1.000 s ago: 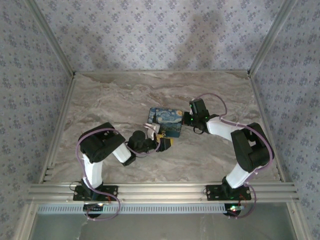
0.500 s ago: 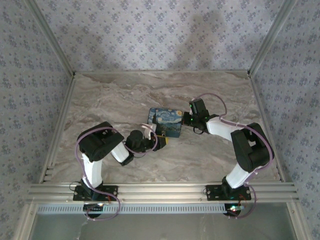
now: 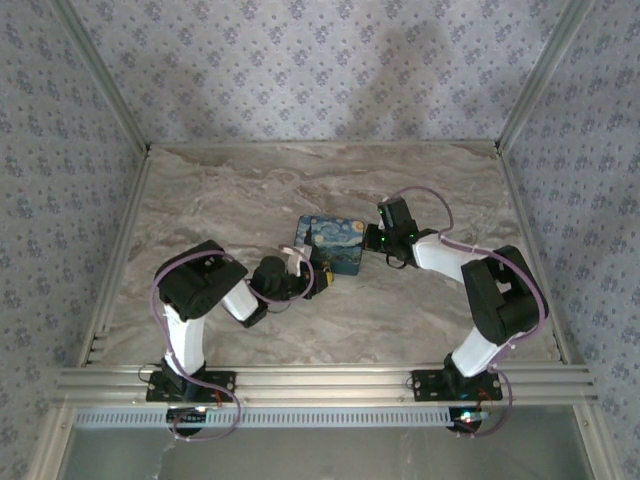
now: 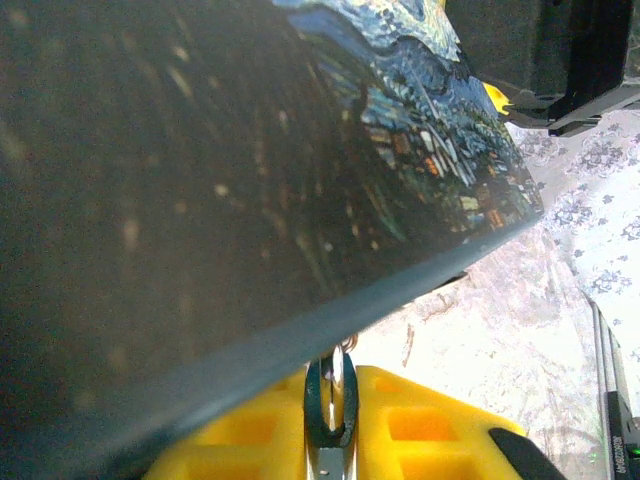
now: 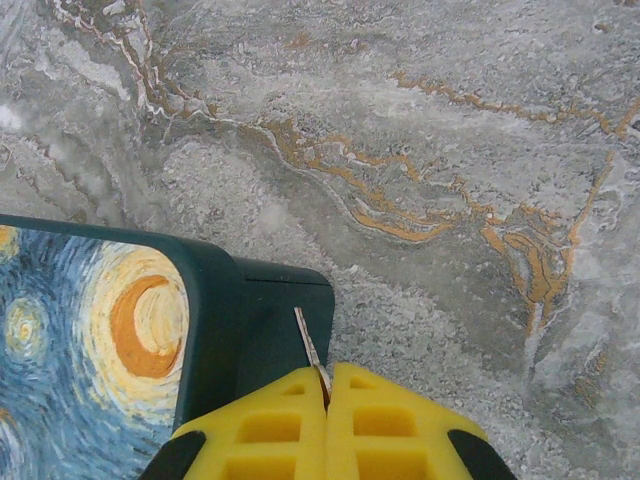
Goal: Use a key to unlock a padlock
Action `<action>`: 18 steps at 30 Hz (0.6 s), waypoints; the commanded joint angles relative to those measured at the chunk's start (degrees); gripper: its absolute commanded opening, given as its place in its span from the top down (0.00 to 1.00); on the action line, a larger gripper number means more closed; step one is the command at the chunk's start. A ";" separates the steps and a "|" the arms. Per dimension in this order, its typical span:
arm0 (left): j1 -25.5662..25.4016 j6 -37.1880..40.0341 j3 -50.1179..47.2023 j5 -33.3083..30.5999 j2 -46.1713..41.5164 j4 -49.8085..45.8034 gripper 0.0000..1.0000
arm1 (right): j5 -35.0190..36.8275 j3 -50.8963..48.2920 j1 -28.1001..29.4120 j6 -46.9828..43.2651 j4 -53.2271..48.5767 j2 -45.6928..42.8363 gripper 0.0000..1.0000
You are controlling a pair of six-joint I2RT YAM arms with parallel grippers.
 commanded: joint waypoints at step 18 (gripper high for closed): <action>0.37 -1.70 3.49 4.62 1.35 -6.15 0.61 | -0.76 0.87 2.22 1.48 2.08 1.53 1.00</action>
